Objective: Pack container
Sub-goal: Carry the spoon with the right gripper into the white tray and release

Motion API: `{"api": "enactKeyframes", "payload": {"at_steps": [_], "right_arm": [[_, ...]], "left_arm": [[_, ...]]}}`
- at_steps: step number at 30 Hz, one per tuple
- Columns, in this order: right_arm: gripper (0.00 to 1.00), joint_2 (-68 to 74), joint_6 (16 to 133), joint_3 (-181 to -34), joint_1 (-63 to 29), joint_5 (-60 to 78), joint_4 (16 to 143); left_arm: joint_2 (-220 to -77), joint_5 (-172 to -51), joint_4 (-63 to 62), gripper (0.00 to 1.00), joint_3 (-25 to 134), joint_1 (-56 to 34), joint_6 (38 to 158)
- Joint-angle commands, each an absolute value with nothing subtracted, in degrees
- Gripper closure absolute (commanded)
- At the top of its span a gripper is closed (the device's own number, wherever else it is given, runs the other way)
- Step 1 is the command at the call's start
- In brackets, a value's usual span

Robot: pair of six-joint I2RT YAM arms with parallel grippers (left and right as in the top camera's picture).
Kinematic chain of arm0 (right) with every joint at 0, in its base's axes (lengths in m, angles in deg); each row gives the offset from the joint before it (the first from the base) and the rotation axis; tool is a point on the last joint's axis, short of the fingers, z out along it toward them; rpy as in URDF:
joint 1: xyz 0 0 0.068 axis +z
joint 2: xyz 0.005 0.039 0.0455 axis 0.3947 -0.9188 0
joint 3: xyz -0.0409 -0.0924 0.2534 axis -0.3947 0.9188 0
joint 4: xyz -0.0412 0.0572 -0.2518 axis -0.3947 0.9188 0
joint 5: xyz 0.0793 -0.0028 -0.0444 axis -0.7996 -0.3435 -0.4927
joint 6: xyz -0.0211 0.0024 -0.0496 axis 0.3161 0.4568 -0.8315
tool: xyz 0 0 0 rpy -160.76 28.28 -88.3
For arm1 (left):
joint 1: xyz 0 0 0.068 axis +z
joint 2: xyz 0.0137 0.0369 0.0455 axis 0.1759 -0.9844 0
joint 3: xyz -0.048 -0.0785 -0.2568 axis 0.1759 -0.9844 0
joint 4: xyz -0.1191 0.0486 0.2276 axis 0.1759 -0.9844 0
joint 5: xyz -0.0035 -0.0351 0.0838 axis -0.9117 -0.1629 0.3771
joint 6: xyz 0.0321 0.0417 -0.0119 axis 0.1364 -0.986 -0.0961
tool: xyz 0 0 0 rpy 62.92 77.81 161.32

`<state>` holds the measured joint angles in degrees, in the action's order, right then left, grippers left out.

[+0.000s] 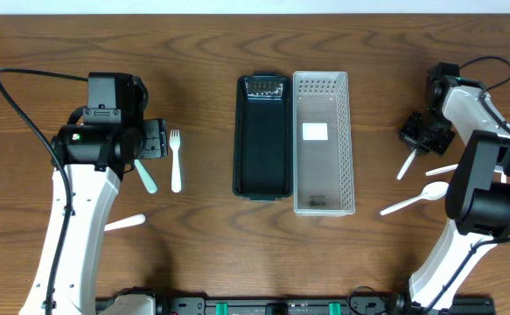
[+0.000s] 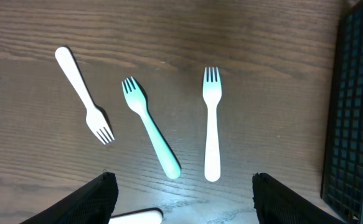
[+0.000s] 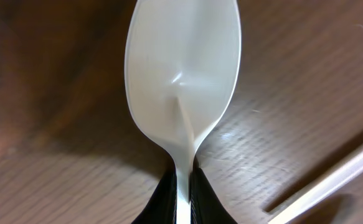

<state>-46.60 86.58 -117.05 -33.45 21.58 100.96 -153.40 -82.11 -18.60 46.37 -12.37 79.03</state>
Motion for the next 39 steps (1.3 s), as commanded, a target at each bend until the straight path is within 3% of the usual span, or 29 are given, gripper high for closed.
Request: {"api": "enactKeyframes", "payload": {"at_steps": [1,10,21,29,33,36,39], "right_arm": [[0.99,-45.1,81.7,-120.6,-31.8,17.5,101.6],[0.99,-33.9,76.5,-136.3,-18.8,13.9,109.4],[0.99,-38.1,83.2,-133.7,-0.7,16.0,109.4],[0.96,-46.4,85.7,-131.1,0.6,16.8,109.1],[0.71,-45.5,84.4,-131.9,-0.2,16.7,107.9],[0.59,-43.9,82.8,-134.3,-1.2,16.7,109.1],[0.74,-41.3,82.0,-138.6,-3.6,16.9,111.1]], "left_arm": [[-153.8,-81.4,-18.8,0.27,47.4,-12.1,79.4],[-153.8,-81.4,-18.7,0.27,47.4,-12.1,79.4],[-153.8,-81.4,-18.8,0.27,47.4,-12.1,79.4],[-153.8,-81.4,-18.8,0.27,47.4,-12.1,79.4],[-153.8,-81.4,-18.8,0.27,47.4,-12.1,79.4],[-153.8,-81.4,-18.8,0.27,47.4,-12.1,79.4],[-153.8,-81.4,-18.8,0.27,47.4,-12.1,79.4]]}}
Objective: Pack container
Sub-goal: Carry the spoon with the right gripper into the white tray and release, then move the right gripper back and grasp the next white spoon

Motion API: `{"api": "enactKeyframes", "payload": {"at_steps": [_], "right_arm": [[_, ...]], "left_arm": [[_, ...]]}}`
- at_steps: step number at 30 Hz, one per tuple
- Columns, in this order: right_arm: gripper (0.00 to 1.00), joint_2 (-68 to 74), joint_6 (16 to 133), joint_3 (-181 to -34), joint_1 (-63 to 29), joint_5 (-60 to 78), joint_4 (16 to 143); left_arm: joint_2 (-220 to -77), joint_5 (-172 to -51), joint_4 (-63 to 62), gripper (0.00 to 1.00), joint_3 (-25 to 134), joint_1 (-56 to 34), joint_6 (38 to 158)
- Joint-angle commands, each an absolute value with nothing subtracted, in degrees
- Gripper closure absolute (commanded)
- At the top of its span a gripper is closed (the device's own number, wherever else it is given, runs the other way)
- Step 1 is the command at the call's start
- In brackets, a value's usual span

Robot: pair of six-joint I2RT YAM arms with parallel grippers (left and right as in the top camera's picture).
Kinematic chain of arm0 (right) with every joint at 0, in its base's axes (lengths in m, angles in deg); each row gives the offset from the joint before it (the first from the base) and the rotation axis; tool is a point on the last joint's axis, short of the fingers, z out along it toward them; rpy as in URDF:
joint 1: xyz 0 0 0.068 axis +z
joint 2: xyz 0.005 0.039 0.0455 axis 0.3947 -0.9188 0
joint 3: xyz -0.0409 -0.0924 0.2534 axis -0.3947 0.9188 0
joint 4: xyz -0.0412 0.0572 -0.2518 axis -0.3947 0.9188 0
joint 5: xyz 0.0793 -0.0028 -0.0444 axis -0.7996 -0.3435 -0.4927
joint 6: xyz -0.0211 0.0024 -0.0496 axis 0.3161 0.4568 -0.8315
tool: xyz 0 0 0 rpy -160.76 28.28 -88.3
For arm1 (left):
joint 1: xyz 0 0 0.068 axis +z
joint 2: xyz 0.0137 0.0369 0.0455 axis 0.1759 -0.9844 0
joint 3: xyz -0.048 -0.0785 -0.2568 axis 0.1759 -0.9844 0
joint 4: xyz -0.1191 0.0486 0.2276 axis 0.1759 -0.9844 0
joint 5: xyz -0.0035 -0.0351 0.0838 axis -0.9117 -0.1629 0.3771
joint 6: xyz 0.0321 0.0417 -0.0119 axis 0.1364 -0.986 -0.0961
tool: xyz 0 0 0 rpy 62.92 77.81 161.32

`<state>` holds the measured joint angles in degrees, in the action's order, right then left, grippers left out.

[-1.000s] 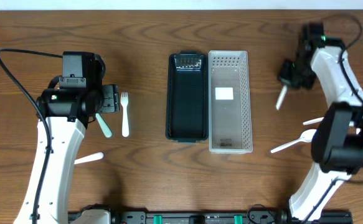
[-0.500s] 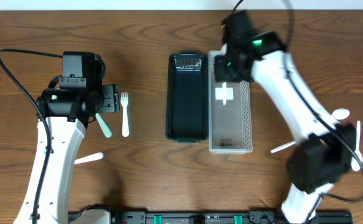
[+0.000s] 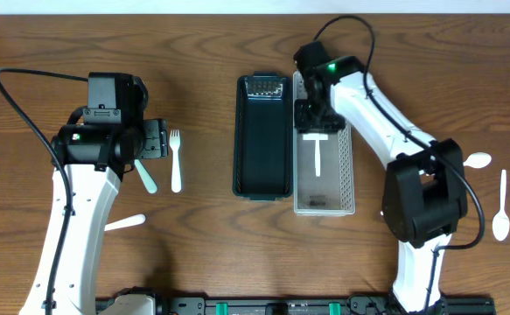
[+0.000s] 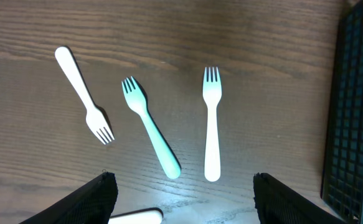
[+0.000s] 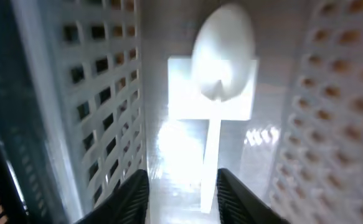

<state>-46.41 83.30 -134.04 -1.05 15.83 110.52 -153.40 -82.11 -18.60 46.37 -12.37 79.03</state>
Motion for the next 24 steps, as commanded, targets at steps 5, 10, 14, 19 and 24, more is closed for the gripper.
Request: {"api": "enactKeyframes", "payload": {"at_steps": [5,10,14,19,24], "right_arm": [[0.36,-35.2,82.4,-145.9,-13.3,17.2,115.6],[0.01,-32.5,93.0,-146.3,-27.5,20.6,120.0],[0.01,-34.0,96.1,-143.7,-37.8,20.2,121.1],[0.01,-36.3,98.8,-136.6,-46.1,20.1,119.5],[0.01,-38.2,98.7,-126.8,-49.8,20.2,113.5]], "left_arm": [[-153.8,-81.4,-18.8,0.27,47.4,-12.1,79.3],[-153.8,-81.4,-18.8,0.27,47.4,-12.1,79.4],[-153.8,-81.4,-18.8,0.27,47.4,-12.1,79.4],[-153.8,-81.4,-18.8,0.27,47.4,-12.1,79.4],[-153.8,-81.4,-18.8,0.27,47.4,-12.1,79.4]]}}
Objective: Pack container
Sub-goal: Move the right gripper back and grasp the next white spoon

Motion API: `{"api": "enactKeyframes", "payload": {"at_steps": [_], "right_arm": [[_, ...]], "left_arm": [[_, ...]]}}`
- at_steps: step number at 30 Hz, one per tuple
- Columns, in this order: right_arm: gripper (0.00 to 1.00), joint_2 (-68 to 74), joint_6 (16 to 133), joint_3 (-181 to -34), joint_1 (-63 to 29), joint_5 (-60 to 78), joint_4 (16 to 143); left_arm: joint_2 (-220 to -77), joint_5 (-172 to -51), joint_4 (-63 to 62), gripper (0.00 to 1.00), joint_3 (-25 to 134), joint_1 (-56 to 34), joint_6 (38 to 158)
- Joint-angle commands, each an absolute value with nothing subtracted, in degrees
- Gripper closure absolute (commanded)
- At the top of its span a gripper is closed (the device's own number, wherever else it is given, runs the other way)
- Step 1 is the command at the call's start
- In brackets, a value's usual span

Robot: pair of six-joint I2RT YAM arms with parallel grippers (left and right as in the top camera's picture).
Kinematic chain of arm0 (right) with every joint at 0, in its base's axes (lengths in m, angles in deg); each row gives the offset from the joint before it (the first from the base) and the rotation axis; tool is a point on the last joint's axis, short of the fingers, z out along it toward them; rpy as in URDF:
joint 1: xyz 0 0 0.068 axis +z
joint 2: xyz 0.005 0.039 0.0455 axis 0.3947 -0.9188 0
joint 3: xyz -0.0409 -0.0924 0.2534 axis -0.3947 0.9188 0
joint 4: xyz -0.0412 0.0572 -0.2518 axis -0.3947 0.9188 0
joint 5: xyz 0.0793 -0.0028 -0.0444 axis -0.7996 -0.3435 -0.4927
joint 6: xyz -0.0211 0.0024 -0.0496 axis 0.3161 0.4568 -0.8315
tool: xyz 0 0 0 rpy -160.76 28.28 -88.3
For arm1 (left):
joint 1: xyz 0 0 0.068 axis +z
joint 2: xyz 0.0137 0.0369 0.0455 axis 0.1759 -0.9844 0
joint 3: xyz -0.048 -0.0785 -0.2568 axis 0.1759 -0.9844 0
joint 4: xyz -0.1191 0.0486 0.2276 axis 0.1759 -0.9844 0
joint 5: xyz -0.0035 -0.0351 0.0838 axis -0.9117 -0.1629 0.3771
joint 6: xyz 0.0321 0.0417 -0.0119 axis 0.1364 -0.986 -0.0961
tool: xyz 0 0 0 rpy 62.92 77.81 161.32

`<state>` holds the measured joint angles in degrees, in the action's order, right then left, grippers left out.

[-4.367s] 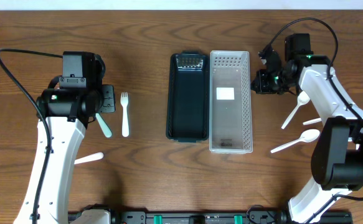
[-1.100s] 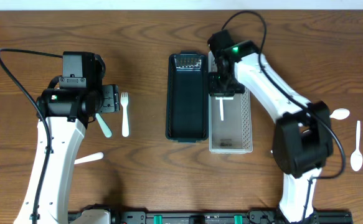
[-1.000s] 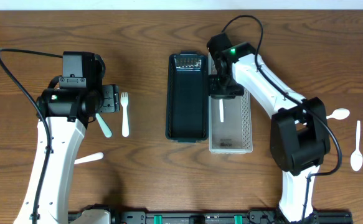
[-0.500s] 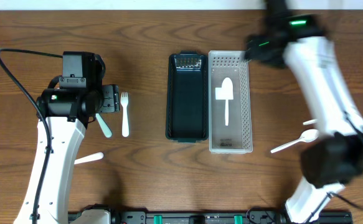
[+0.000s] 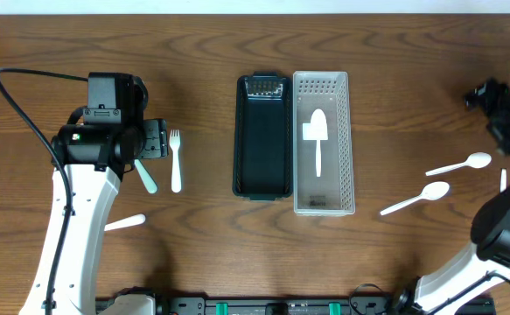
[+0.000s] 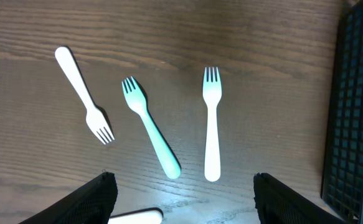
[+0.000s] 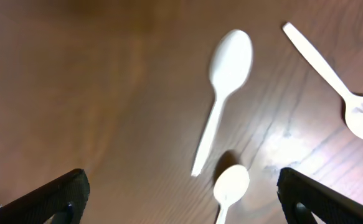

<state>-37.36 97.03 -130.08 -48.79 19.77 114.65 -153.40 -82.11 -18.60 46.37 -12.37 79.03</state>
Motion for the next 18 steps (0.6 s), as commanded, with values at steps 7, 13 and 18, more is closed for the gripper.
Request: {"api": "enactKeyframes", "payload": {"at_steps": [7,13,18], "right_arm": [[0.01,-39.2,96.6,-115.8,-50.6,20.2,102.6],[0.01,-39.2,96.3,-109.5,-50.6,20.2,95.7],[0.03,-39.2,96.0,-105.7,-50.6,20.4,91.5]], "left_arm": [[-153.8,-81.4,-18.8,0.27,47.4,-12.1,79.4],[-153.8,-81.4,-18.8,0.27,47.4,-12.1,79.4],[-153.8,-81.4,-18.8,0.27,47.4,-12.1,79.4]]}}
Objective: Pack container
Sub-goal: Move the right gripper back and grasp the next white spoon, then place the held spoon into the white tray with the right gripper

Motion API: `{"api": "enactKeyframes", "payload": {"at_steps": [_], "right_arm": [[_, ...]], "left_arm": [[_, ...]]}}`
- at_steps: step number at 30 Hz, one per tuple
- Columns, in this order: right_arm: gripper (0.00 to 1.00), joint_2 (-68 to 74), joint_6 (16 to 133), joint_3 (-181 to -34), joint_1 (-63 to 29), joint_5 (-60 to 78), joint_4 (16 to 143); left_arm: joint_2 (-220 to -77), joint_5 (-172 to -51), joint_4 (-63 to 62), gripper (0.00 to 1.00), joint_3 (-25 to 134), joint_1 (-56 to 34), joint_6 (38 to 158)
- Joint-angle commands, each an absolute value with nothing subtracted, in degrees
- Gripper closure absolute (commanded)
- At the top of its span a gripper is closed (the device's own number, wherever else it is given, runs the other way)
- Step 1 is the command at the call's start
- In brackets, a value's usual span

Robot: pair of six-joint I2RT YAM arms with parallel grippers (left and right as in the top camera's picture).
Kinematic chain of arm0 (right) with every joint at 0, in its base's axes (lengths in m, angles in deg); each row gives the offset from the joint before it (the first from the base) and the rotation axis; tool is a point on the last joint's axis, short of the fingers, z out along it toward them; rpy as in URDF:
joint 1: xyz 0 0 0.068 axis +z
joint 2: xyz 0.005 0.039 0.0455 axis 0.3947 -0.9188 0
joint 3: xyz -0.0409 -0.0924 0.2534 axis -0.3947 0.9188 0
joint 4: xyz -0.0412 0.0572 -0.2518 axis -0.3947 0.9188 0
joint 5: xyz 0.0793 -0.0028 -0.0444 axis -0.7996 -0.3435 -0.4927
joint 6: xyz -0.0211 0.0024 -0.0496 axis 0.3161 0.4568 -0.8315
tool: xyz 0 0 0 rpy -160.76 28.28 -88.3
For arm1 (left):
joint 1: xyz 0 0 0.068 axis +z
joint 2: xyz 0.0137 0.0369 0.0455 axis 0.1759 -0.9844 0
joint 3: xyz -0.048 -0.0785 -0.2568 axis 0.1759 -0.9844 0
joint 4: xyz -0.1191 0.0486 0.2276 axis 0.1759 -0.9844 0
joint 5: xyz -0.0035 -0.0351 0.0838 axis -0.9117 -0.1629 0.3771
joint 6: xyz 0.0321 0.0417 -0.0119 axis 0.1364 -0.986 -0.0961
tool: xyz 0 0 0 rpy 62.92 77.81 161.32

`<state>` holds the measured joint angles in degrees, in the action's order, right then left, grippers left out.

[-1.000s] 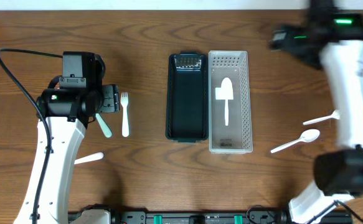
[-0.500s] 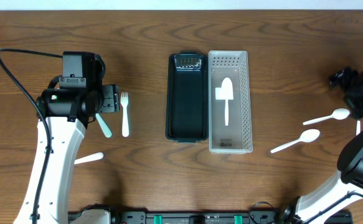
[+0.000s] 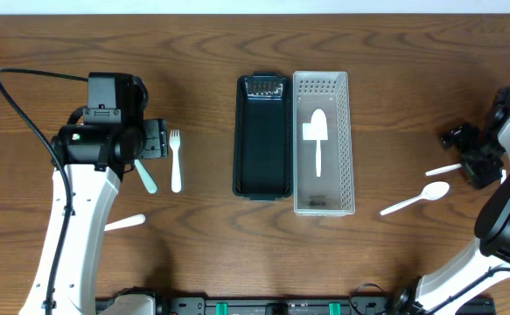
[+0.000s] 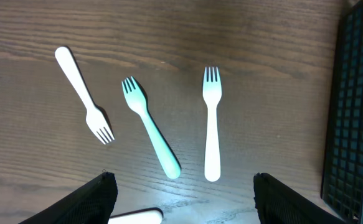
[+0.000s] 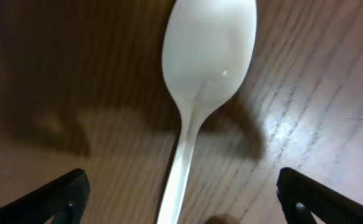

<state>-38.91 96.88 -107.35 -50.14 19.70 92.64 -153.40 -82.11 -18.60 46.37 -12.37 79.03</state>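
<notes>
A white spoon point(image 3: 317, 136) lies in the clear perforated container point(image 3: 346, 140); the black container point(image 3: 262, 175) beside it holds nothing. My right gripper point(image 5: 184, 199) is open and low over another white spoon point(image 5: 203, 68) at the table's right, with its fingers point(image 5: 60, 199) on either side of the handle. In the overhead view only that spoon's handle point(image 3: 444, 170) shows beside the right gripper point(image 3: 475, 157). A third spoon point(image 3: 412, 200) lies nearer the containers. My left gripper point(image 4: 184, 199) hangs open above a teal fork point(image 4: 150, 127) and two white forks point(image 4: 212, 124).
A further white handle point(image 3: 125, 222) lies near the left arm's base. The black container's edge point(image 4: 352, 112) shows at the right of the left wrist view. Bare wood lies between the containers and the spoons.
My right gripper was high at the far right edge, looking down on three spoons. It is now lower and nearer, open around one spoon's handle. The left arm has not moved.
My right gripper was shut on a spoon at the right of the table. Then it was open over the clear container with that spoon lying inside. It was then back at the far right above the loose spoons, and now straddles one. The left gripper stayed over the forks.
</notes>
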Motion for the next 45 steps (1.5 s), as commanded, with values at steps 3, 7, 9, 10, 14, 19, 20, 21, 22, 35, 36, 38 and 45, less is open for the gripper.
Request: {"api": "enactKeyframes", "payload": {"at_steps": [3,7,9,10,14,19,20,21,22,35,36,38,45], "right_arm": [[0.09,-39.2,96.0,-103.9,-50.6,20.6,89.6],[0.27,-39.2,96.0,-102.5,-50.6,21.5,88.7],[0.41,-39.2,96.0,-102.4,-50.6,21.8,88.6],[0.50,-39.2,96.0,-102.4,-50.6,21.9,88.6],[0.79,-39.2,96.0,-102.4,-50.6,21.9,88.5],[0.99,-39.2,95.6,-102.4,-50.6,21.8,88.6],[0.99,-39.2,95.6,-102.4,-50.6,21.8,88.6],[0.99,-39.2,95.6,-102.4,-50.6,21.5,88.7],[0.99,-39.2,95.6,-102.5,-50.6,20.8,88.9],[0.99,-25.1,93.0,-117.1,-38.6,9.6,95.9],[0.99,-23.8,92.8,-118.0,-36.5,9.6,96.2],[0.99,-21.3,92.8,-119.3,-31.5,9.6,96.8],[0.99,-20.5,93.2,-118.8,-13.3,12.9,97.6]], "left_arm": [[-153.8,-81.4,-18.8,0.27,47.4,-12.1,79.4],[-153.8,-81.4,-18.8,0.27,47.4,-12.1,79.4],[-153.8,-81.4,-18.9,0.27,47.4,-12.1,79.4],[-153.8,-81.4,-19.0,0.27,47.4,-12.1,79.4],[-153.8,-81.4,-19.2,0.27,47.4,-12.1,79.4],[-153.8,-81.4,-19.2,0.27,47.4,-12.1,79.4],[-153.8,-81.4,-19.2,0.27,47.4,-12.1,79.4],[-153.8,-81.4,-19.2,0.27,47.4,-12.1,79.4],[-153.8,-81.4,-19.2,0.27,47.4,-12.1,79.4],[-153.8,-81.4,-19.2,0.27,47.4,-12.1,79.4],[-153.8,-81.4,-19.2,0.27,47.4,-12.1,79.4],[-153.8,-81.4,-19.2,0.27,47.4,-12.1,79.4],[-153.8,-81.4,-19.2,0.27,47.4,-12.1,79.4]]}}
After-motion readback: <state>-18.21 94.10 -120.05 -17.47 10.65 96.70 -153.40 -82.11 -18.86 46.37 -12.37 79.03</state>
